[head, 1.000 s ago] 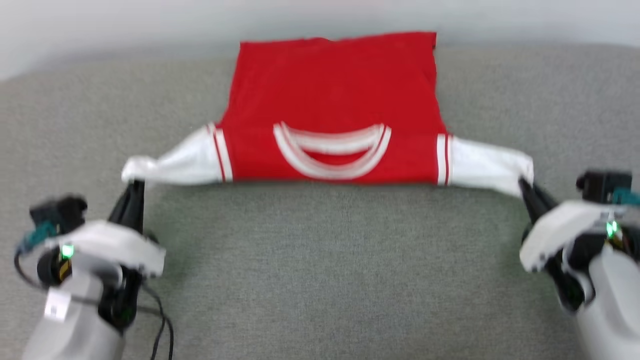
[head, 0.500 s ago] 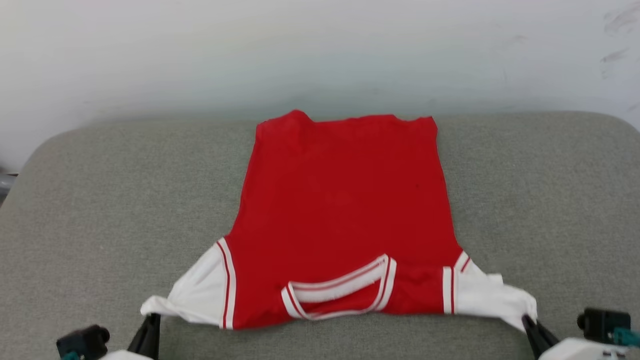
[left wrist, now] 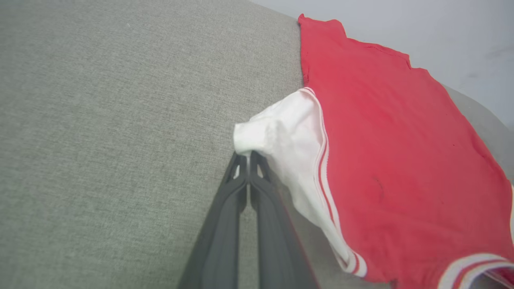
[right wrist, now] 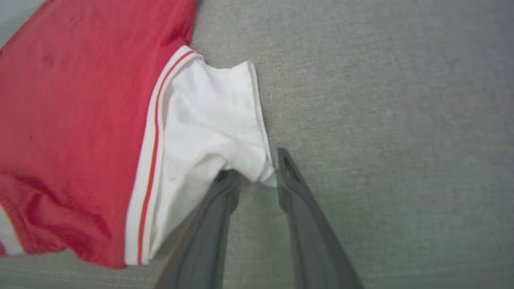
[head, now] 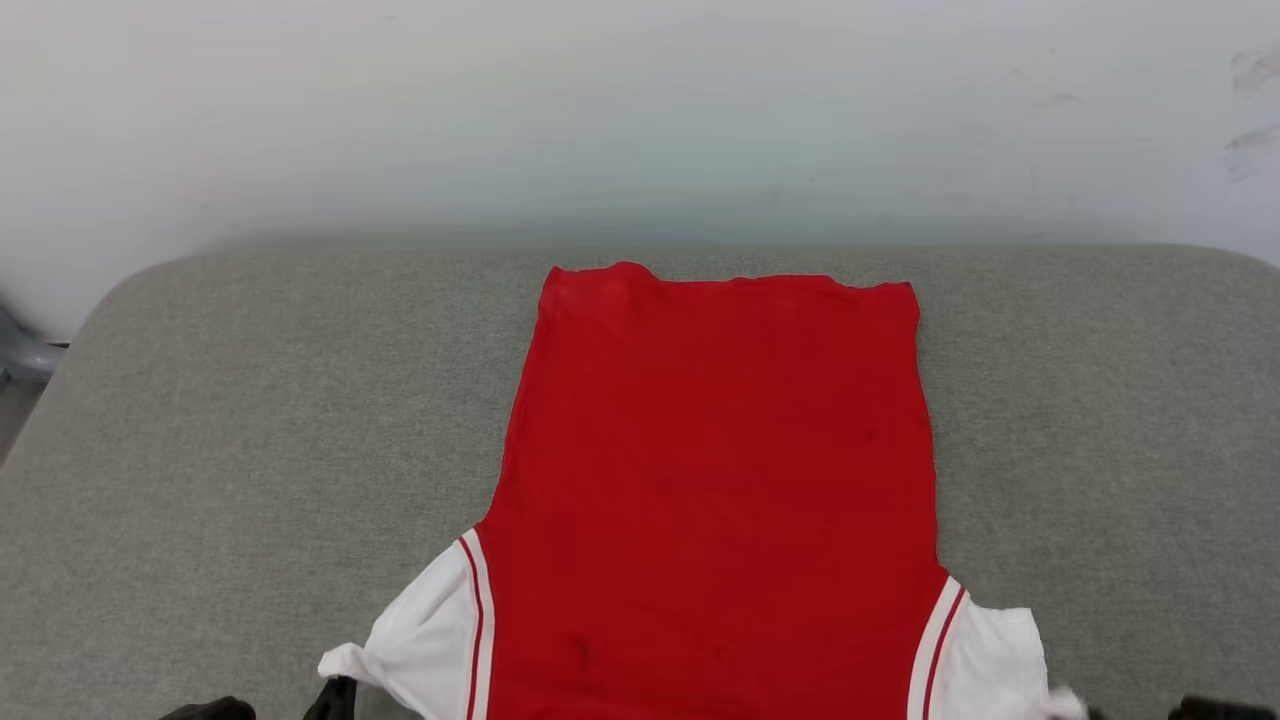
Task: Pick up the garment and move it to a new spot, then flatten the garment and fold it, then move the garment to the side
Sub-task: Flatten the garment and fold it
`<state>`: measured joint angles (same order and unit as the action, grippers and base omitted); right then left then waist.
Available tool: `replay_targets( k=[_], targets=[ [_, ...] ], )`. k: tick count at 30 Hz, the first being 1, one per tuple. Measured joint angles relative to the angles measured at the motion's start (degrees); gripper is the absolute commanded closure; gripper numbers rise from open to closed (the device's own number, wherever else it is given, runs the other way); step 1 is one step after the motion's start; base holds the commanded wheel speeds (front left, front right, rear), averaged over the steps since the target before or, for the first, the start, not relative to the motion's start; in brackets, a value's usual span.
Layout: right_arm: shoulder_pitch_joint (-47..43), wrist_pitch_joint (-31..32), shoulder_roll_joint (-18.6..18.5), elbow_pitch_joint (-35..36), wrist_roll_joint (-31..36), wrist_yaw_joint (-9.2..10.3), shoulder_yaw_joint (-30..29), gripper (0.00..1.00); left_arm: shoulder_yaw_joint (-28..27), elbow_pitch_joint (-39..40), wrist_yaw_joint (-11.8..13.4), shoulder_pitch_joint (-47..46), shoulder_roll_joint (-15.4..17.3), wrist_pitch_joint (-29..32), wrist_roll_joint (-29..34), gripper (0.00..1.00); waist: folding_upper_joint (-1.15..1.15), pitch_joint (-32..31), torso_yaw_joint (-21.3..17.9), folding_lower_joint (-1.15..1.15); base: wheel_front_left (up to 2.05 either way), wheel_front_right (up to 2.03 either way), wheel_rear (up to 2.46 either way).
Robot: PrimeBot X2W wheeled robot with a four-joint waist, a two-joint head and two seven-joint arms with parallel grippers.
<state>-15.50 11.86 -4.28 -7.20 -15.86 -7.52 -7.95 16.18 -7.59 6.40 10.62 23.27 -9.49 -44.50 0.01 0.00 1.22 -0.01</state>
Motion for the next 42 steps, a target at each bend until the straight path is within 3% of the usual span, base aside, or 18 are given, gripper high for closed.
replay_targets(
  k=[6,14,24,30,38,42],
  targets=[
    [8.86,-4.77,-0.1,-0.35,-1.43,0.01,-1.71,0.0,0.79,2.41,0.23,-1.29,-0.21,0.02,1.03,1.0,0.0,1.39,0.39,0.01,0.0,0.0,0.0],
    [30.09,-4.85,-1.99,-10.63,0.77,0.01,-7.46,0.0,1.48,6.65,0.09,-6.84,0.13,-0.62,3.13,1.0,0.0,7.3,2.18,0.02,0.0,0.0,0.0],
    [55.89,8.18,-7.72,-25.23,4.53,0.01,-7.64,0.0,3.58,9.88,-2.42,-15.09,-2.11,-2.14,5.03,1.0,0.0,17.38,7.34,0.02,0.0,0.0,0.0],
    [69.14,17.13,-8.69,-32.52,7.83,0.01,-7.03,0.0,4.39,11.17,-3.82,-18.85,-2.37,-2.53,5.92,1.0,0.0,23.54,9.84,0.02,0.0,0.0,0.0],
    [78.09,21.28,-8.61,-39.89,14.38,0.01,-11.34,0.0,5.83,11.6,-5.42,-22.28,-3.75,-3.0,6.5,1.0,-0.01,30.08,12.26,0.02,0.0,0.0,0.0],
    [80.52,26.8,-8.48,-43.48,16.39,0.02,-11.28,0.02,5.87,11.31,-5.67,-22.67,-3.55,-3.15,6.6,1.0,0.0,31.72,12.87,0.01,0.0,0.0,0.0]
  ],
)
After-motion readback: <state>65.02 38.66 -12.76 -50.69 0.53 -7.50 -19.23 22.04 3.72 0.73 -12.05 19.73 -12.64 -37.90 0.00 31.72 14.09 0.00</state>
